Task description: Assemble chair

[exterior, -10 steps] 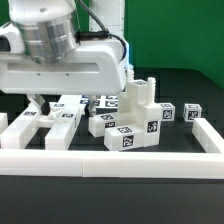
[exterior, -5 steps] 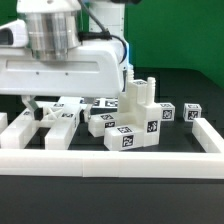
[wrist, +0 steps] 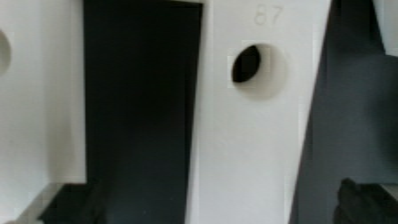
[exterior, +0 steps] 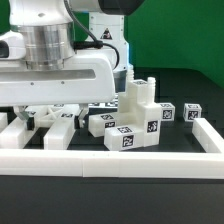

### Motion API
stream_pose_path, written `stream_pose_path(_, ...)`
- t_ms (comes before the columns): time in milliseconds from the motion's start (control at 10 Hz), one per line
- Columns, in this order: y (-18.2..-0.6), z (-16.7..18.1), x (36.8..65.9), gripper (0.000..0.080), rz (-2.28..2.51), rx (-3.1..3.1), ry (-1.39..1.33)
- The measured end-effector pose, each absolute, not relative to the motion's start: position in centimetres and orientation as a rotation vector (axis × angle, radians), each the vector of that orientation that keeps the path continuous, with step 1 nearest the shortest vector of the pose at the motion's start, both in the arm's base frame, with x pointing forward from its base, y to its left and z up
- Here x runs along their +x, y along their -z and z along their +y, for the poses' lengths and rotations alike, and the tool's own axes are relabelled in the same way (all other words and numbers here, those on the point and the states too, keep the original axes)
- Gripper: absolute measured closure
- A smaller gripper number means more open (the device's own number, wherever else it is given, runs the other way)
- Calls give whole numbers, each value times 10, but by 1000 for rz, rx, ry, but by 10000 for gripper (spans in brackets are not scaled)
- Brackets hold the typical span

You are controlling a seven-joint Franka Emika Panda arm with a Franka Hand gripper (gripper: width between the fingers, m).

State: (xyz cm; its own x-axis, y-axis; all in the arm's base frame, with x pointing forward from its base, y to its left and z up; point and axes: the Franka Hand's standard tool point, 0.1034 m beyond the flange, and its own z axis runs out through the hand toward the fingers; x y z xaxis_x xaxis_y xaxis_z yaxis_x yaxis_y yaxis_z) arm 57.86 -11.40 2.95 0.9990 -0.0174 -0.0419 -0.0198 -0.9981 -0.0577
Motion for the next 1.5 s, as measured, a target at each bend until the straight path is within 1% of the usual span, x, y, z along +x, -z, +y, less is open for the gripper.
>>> stream_pose_path(100,-29,-114,578,151,31,-3083,-65)
stream_pose_path(300,-19,-108,578,151,206,-3077,-102)
stream_pose_path(500,-16,-107,577,151,214,-3078,-109)
stream_pose_path(800,-5,-105,572,151,223,-3087,-111)
stream_pose_path(1100,-1,-104,569,165,220,-3100,-88)
stream_pose_path(1300,-1,-106,569,519,224,-3100,-87)
stream_pose_path(1500,-1,-106,569,517,221,-3100,-87)
